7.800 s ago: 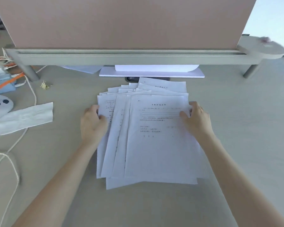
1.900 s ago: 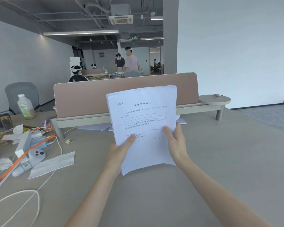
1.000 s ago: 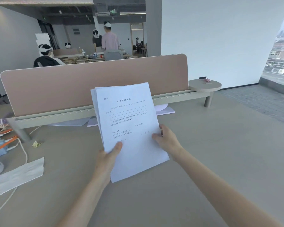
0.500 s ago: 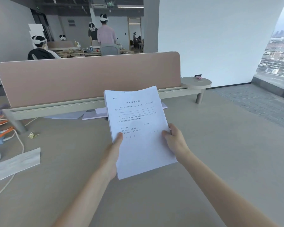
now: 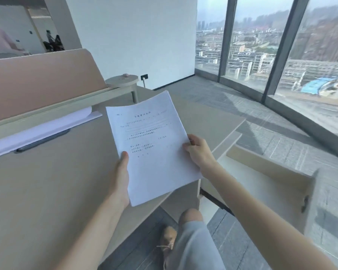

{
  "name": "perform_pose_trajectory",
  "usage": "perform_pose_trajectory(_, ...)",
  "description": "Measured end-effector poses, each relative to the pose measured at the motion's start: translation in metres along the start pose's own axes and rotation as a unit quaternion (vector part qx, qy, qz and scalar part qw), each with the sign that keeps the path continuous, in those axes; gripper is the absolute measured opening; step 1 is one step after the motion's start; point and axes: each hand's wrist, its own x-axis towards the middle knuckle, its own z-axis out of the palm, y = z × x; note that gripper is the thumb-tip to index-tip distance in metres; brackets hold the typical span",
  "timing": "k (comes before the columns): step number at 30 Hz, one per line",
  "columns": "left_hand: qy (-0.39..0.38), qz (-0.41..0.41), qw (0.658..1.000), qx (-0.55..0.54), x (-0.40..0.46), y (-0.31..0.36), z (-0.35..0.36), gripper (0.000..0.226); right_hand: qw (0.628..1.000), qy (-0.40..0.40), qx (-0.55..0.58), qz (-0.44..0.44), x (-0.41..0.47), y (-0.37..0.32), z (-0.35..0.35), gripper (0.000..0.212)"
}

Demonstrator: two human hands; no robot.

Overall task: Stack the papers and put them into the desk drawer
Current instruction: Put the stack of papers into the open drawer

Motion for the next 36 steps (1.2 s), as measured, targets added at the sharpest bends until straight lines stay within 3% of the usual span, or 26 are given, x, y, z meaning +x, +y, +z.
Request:
perform_pose_trajectory(5,-0.035,-0.008,0.999,0.003,-0.033,-0.028,0.056,0.04,0.997,0.082,-0.007,0.005,-0.047,0.017,-0.08,0.036)
perform_pose_trajectory(10,-0.045,0.052,0.998,0.012,-0.073,-0.044,0.097,0.022,0.99,0.144,0.004,0.009,-0.091,0.029,-0.138,0.038)
perform_pose_trajectory(17,-0.09,0.107,0.988,0.062,-0.099,-0.067,0.132,0.03,0.982,0.188,0.031,0.014,-0.12,0.052,-0.185,0.032)
perform_pose_trajectory(21,-0.092,0.143,0.979,0.11,-0.107,-0.077,0.148,0.005,0.979,0.197,0.028,0.035,-0.119,0.073,-0.205,0.028)
perform_pose_trajectory(25,-0.121,0.16,0.969,0.143,-0.099,-0.093,0.163,0.038,0.978,0.199,0.015,0.064,-0.102,0.097,-0.226,0.036)
perform_pose_trajectory(36,-0.195,0.172,0.918,0.299,-0.009,-0.157,0.228,0.019,0.976,0.141,-0.065,0.155,0.003,0.158,-0.279,0.037)
